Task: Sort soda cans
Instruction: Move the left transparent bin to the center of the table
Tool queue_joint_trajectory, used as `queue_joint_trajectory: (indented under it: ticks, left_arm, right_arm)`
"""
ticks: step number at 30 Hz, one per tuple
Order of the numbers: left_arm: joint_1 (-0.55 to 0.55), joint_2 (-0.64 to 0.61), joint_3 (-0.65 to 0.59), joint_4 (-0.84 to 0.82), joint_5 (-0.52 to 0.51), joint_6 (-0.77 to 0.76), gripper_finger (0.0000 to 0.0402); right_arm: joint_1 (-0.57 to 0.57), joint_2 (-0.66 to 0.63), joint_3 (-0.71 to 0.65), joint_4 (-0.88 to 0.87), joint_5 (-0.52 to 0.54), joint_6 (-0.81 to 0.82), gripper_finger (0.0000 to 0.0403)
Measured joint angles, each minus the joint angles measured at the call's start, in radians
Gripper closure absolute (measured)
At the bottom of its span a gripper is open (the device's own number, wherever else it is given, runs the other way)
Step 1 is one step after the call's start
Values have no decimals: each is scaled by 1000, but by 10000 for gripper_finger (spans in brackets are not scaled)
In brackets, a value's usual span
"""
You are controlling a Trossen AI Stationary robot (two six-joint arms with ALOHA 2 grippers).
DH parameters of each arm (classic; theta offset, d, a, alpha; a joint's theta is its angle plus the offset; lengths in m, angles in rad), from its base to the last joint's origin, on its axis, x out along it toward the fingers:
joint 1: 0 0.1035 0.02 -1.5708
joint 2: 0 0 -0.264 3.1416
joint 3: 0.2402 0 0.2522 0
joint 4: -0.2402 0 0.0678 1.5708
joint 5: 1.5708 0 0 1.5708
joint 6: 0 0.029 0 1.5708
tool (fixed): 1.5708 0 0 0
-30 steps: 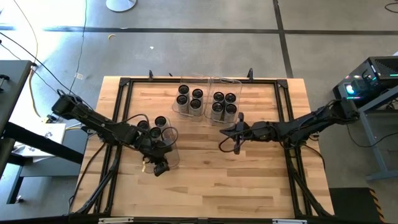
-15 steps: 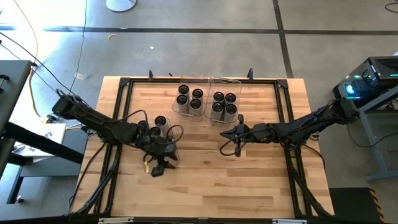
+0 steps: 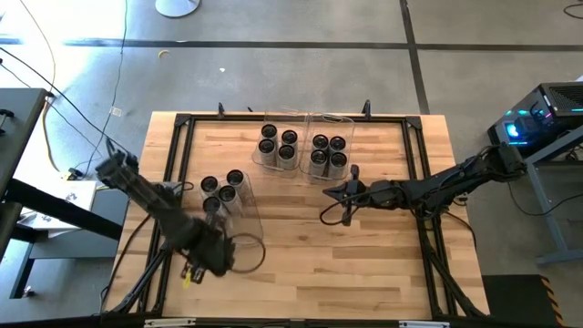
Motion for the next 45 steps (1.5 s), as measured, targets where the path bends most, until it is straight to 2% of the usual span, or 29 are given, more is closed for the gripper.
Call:
queue_joint_trajectory:
  ticks: [4, 9, 11, 16, 19, 26, 30, 40, 45]
  left_arm:
    - [-58, 75, -23, -31, -11, 51, 215]
    - [-70, 154, -86, -39, -159, 102, 215]
    - [-68, 174, -112, -42, -184, 110, 215]
    - [-49, 203, -161, 41, -143, 142, 216]
    - [-28, 204, -162, 104, -115, 110, 233]
    - [39, 204, -163, 299, -68, 31, 335]
    - [87, 201, -162, 388, -66, -79, 385]
    - [223, 204, -162, 605, -63, -253, 394]
    - [251, 204, -162, 668, -53, -309, 398]
  right_arm:
    - [0, 0, 0, 0, -1, 1, 403]
    - [7, 0, 0, 0, -28, 27, 403]
    - [20, 0, 0, -1, -29, 28, 403]
    - [58, 0, 0, -1, -32, 39, 403]
    - [77, 0, 0, -2, -24, 45, 403]
    - [87, 0, 0, -7, -8, 55, 403]
    - [87, 0, 0, -8, -8, 56, 403]
    - [87, 0, 0, -15, -8, 69, 403]
    - [87, 0, 0, -39, -8, 86, 403]
